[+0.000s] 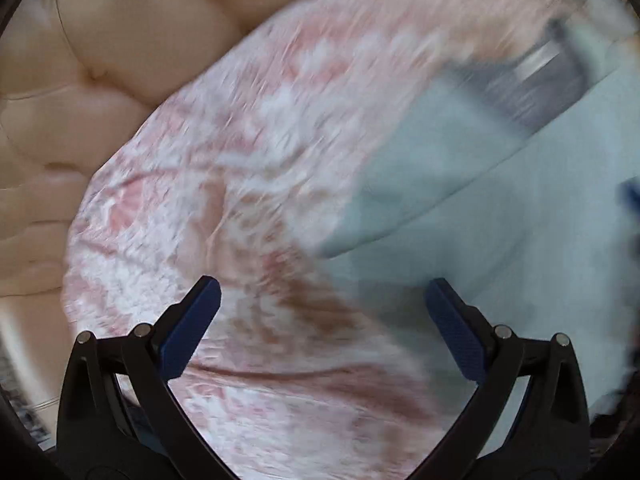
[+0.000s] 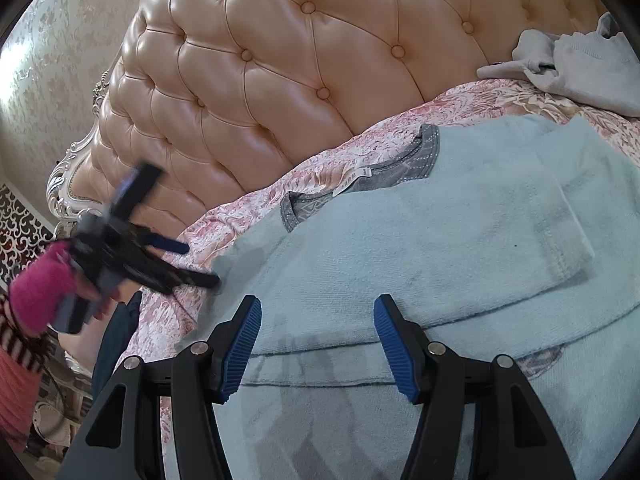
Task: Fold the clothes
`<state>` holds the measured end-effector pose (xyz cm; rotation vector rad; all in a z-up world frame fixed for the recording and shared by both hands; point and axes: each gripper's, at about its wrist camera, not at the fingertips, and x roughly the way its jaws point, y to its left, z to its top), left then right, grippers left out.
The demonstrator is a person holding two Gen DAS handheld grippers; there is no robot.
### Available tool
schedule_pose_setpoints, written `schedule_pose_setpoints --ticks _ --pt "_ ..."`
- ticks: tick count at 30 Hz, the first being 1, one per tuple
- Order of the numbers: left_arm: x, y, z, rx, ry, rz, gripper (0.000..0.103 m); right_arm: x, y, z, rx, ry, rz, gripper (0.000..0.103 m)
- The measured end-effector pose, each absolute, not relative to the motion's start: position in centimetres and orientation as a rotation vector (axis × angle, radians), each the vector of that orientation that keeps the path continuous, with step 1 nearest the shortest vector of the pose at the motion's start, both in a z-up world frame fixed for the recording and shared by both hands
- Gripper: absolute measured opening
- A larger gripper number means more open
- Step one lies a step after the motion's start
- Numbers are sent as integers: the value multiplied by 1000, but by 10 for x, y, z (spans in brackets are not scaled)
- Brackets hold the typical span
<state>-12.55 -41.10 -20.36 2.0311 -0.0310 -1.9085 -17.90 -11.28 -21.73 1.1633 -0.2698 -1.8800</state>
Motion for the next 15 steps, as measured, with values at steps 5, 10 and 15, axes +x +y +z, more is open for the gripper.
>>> schedule_pose_setpoints --ticks 5,10,15 --pt "-97 -425 -161 1655 116 -2023 103 -178 -111 -216 1154 -278 -1885 60" --pt "-80 -375 -168 1747 192 -2166 103 -171 -97 -202 1111 -370 -1866 61" --pt "-64 -366 -176 1691 159 -2108 103 -142 -100 -187 1125 -251 -1902 73"
